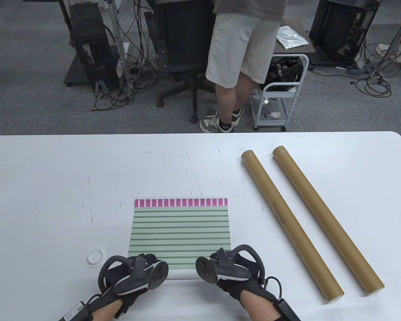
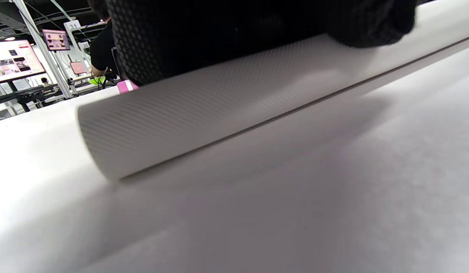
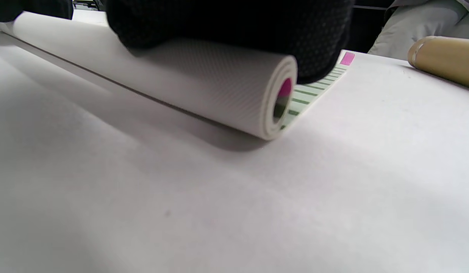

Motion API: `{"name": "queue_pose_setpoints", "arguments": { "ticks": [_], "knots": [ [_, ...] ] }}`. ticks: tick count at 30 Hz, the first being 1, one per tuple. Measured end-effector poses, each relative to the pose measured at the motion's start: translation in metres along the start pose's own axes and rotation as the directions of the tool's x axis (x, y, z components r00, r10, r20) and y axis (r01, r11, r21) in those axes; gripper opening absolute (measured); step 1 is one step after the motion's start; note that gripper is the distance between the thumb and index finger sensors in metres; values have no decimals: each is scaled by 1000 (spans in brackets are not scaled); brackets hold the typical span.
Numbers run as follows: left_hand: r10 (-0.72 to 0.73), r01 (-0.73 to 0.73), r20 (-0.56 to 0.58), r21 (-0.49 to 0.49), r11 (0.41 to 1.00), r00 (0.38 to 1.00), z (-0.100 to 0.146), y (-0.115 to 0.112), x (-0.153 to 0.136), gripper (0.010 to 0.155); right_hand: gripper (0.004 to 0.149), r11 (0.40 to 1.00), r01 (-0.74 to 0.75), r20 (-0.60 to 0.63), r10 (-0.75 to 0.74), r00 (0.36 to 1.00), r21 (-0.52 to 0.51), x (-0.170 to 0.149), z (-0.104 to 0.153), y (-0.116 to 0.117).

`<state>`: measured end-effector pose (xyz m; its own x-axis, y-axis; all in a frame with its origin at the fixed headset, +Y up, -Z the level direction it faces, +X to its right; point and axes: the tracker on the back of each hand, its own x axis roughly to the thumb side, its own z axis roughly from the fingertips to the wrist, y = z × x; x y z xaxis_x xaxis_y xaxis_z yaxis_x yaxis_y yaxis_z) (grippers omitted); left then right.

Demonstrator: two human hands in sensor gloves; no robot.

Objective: Roll up mouse pads and store in mailing tubes

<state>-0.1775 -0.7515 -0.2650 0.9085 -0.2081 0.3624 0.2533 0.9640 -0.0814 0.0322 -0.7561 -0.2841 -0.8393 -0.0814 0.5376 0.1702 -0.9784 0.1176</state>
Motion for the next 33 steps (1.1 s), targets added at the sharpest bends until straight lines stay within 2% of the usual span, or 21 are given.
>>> {"name": "queue_pose_setpoints", "arguments": {
  "ticks": [4,7,11,14,16,20,22,24,26,28,31,33],
  "knots": [
    [19,-21,-46,-40,999,999,-7,-2,0,44,48,999,-7,-26,6,1000,-47,-3,4,5],
    [25,-41,-117,-138,990,993,-12,-1,2,46,45,996,77,-54,-79,995,-39,-13,3,7],
    [41,-60,-138,-139,989,990,-12,-4,0,47,44,989,146,-62,-146,987,-11,-22,2,4],
    [22,-42,-141,-140,989,990,-12,-4,2,47,57,981,177,-36,-175,984,78,-27,3,0],
    [-7,-12,-132,-136,991,991,-11,-4,4,47,52,985,169,-64,-168,984,14,-27,2,2],
    [-38,26,-85,-135,990,996,-7,-3,9,50,47,991,134,-73,-134,988,1,-23,-1,2],
    [-66,62,-37,-116,991,997,-3,-4,15,48,45,991,136,-80,-136,987,-4,-22,-2,2],
    [-95,95,6,-1,995,995,3,3,19,48,44,989,148,-86,-149,985,-13,-22,-3,3],
    [-152,152,16,12,988,988,9,8,23,52,43,988,153,-88,-155,984,-29,-22,-3,3],
    [-149,149,-1,22,989,989,8,8,25,57,42,990,139,-88,-141,986,-24,-21,-3,3],
    [-160,163,-51,65,985,986,2,7,24,49,44,994,105,-104,-108,989,-36,-21,-1,4],
    [-126,127,-28,33,991,992,-1,8,20,50,44,991,93,-116,-104,988,-102,-22,2,2]
  ]
}}
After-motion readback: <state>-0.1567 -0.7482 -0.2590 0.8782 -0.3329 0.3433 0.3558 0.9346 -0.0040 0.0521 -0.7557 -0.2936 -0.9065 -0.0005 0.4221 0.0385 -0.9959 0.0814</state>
